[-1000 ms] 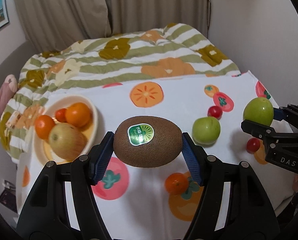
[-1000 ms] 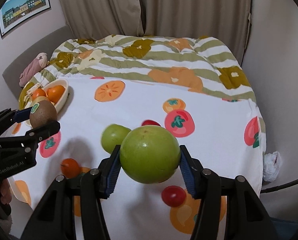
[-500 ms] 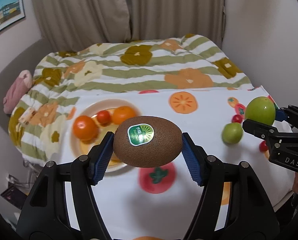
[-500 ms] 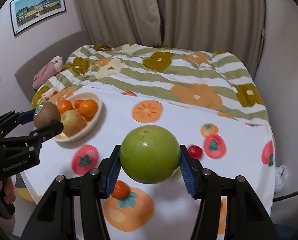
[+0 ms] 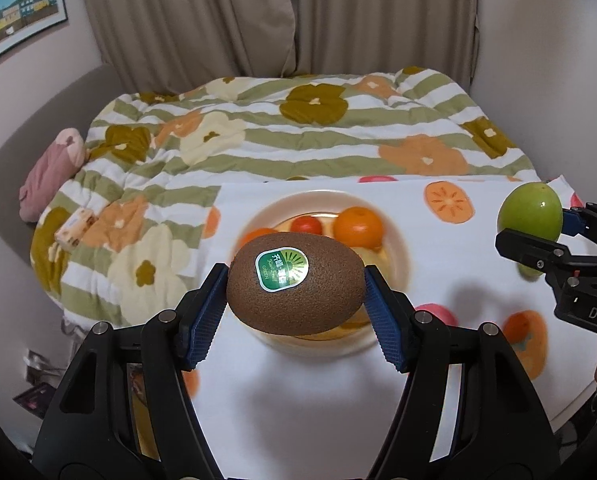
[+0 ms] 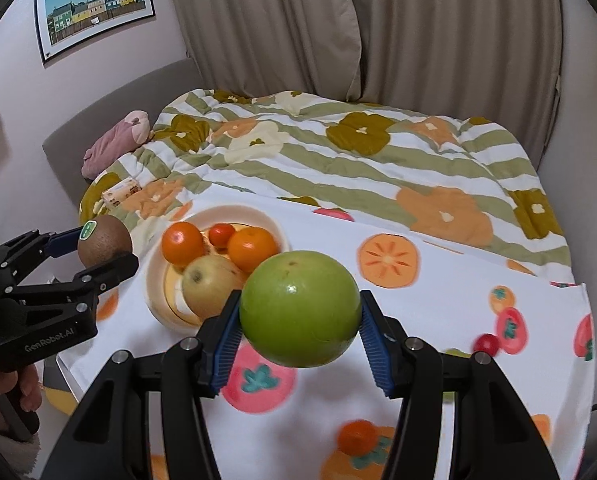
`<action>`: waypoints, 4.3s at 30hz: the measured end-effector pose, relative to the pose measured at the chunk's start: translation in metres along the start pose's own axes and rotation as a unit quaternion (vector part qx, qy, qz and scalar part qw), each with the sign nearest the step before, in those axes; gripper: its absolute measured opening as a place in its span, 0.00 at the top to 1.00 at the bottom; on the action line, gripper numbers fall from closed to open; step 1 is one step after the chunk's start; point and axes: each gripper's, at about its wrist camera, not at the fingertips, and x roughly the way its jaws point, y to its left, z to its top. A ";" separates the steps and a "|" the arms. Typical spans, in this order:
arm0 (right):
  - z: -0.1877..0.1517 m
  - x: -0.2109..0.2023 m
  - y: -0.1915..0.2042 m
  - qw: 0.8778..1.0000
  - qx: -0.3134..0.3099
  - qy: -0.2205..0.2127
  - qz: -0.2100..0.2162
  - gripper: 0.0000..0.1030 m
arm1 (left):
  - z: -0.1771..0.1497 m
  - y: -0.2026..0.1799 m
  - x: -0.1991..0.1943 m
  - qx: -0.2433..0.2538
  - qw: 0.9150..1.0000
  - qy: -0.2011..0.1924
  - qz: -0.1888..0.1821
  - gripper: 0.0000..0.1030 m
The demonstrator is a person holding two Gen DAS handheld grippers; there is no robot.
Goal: Organize fruits
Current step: 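Carry the kiwi into the bowl and open the left tool while the right tool carries the green apple, then lower the green apple into the bowl and open the right tool, then move both tools back toward the remaining fruit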
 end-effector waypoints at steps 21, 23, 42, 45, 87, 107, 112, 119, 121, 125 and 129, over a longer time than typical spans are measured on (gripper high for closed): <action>0.004 0.073 0.049 0.998 0.051 0.031 -0.027 0.50 | -0.032 0.009 0.075 0.104 0.991 0.043 -0.068 0.31; 0.004 0.075 0.048 0.998 0.054 0.032 -0.030 0.50 | -0.033 0.006 0.078 0.112 0.990 0.046 -0.069 0.30; 0.008 0.072 0.046 0.997 0.055 0.027 -0.040 0.50 | -0.037 0.008 0.073 0.133 0.988 0.033 -0.068 0.00; 0.012 0.071 0.048 0.998 0.051 0.026 -0.038 0.50 | -0.034 0.012 0.070 0.133 0.988 0.032 -0.065 0.00; 0.040 0.121 0.083 1.000 0.001 -0.003 0.030 0.00 | -0.029 0.084 0.080 0.049 0.996 0.064 -0.032 0.00; 0.044 0.015 0.066 0.999 0.008 -0.036 0.022 0.00 | 0.001 0.052 0.006 0.044 0.999 0.020 -0.020 0.00; 0.037 -0.026 0.047 0.998 0.020 -0.052 0.008 0.00 | 0.005 0.027 -0.014 0.052 0.998 0.011 -0.030 0.00; 0.013 -0.080 0.004 0.996 0.053 -0.068 -0.029 0.00 | 0.005 -0.023 -0.034 0.076 0.995 0.001 -0.058 0.00; 0.003 -0.094 -0.014 0.995 0.064 -0.068 -0.044 0.00 | 0.004 -0.041 -0.039 0.083 0.994 -0.001 -0.069 0.00; -0.022 -0.118 -0.047 0.991 0.090 -0.065 -0.074 0.00 | 0.003 -0.075 -0.044 0.096 0.991 -0.004 -0.092 0.00; -0.045 -0.134 -0.079 0.987 0.104 -0.057 -0.106 0.00 | 0.000 -0.112 -0.042 0.105 0.988 0.000 -0.113 0.00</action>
